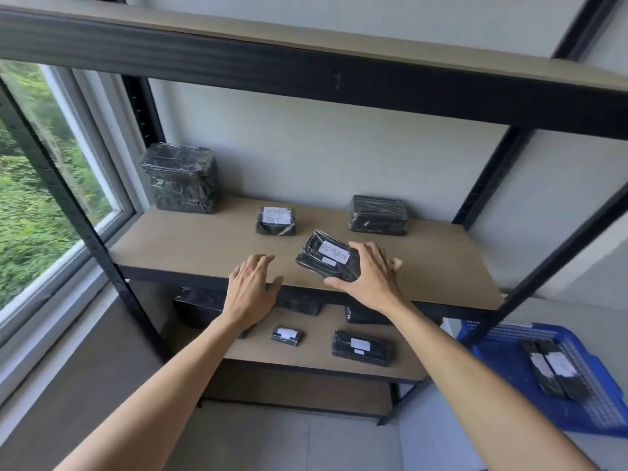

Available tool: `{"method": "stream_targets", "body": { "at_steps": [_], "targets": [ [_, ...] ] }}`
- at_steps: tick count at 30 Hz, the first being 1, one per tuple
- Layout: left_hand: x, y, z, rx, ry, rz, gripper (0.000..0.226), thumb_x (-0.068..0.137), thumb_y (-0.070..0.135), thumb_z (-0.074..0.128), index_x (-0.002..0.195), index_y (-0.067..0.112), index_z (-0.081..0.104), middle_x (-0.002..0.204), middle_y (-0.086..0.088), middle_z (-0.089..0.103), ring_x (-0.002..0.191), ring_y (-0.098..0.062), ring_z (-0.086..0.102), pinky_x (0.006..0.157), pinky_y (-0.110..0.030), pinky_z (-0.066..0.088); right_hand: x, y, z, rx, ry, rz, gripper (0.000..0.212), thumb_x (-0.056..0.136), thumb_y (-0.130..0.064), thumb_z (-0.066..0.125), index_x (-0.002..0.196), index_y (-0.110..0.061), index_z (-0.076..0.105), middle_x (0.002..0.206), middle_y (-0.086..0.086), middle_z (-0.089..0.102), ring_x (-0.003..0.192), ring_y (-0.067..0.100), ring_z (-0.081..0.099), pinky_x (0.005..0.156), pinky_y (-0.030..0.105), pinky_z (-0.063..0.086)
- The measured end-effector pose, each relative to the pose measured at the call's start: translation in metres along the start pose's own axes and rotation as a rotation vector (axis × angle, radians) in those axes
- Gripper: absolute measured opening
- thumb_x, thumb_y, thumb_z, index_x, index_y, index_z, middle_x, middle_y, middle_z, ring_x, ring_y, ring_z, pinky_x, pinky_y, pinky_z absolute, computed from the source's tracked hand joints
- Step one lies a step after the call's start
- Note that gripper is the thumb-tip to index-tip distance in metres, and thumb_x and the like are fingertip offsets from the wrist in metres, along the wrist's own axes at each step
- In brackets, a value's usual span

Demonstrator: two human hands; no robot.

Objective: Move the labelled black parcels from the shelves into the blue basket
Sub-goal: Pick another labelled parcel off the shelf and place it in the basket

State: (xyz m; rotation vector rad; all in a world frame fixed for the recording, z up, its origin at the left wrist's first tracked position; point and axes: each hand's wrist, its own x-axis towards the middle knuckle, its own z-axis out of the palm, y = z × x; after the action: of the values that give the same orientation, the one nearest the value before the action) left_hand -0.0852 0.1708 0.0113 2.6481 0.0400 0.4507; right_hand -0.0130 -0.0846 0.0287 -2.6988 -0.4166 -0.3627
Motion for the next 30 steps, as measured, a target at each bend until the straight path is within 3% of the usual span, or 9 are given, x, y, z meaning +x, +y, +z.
{"method": "stream_targets", "body": {
  "at_steps": [13, 21, 26, 30],
  "targets": [
    [-0.064, 0.168, 0.051, -0.024, -0.073, 0.112, 0.049, 0.089, 0.036, 0.058, 0.134, 0.018, 0.048, 0.133, -0.003, 0.051, 0.122, -0.026, 0.049, 0.098, -0.042, 0.036, -0.139, 0.139, -0.092, 0.019, 0.105, 0.127, 0.096, 0.055, -0.087, 0.064, 0.133, -0.035, 0.045, 0.124, -0.010, 0.048, 0.121, 0.013, 0.044, 0.094, 0.047, 0.032],
    [-0.116, 0.284, 0.098, -0.074, -0.126, 0.109, 0.048, 0.088, 0.032, 0.057, 0.133, 0.018, 0.047, 0.130, -0.005, 0.051, 0.119, -0.027, 0.050, 0.094, -0.047, 0.041, -0.235, 0.239, -0.145, 0.022, 0.085, 0.178, 0.094, 0.055, -0.085, 0.063, 0.133, -0.036, 0.042, 0.124, -0.010, 0.046, 0.121, 0.014, 0.043, 0.094, 0.050, 0.033],
    [-0.128, 0.336, 0.144, -0.083, -0.200, 0.118, 0.051, 0.088, 0.027, 0.057, 0.137, 0.017, 0.044, 0.137, -0.006, 0.046, 0.126, -0.027, 0.043, 0.096, -0.046, 0.037, -0.261, 0.305, -0.157, 0.004, 0.049, 0.230, 0.095, 0.057, -0.081, 0.069, 0.135, -0.033, 0.042, 0.127, -0.006, 0.046, 0.123, 0.016, 0.042, 0.100, 0.049, 0.031],
    [-0.124, 0.360, 0.192, -0.137, -0.236, 0.116, 0.048, 0.087, 0.020, 0.054, 0.134, 0.013, 0.046, 0.131, -0.009, 0.047, 0.120, -0.028, 0.044, 0.092, -0.045, 0.044, -0.260, 0.355, -0.151, -0.076, 0.021, 0.311, 0.096, 0.057, -0.081, 0.072, 0.135, -0.032, 0.043, 0.128, -0.004, 0.047, 0.122, 0.017, 0.043, 0.096, 0.046, 0.025]
  ]
}}
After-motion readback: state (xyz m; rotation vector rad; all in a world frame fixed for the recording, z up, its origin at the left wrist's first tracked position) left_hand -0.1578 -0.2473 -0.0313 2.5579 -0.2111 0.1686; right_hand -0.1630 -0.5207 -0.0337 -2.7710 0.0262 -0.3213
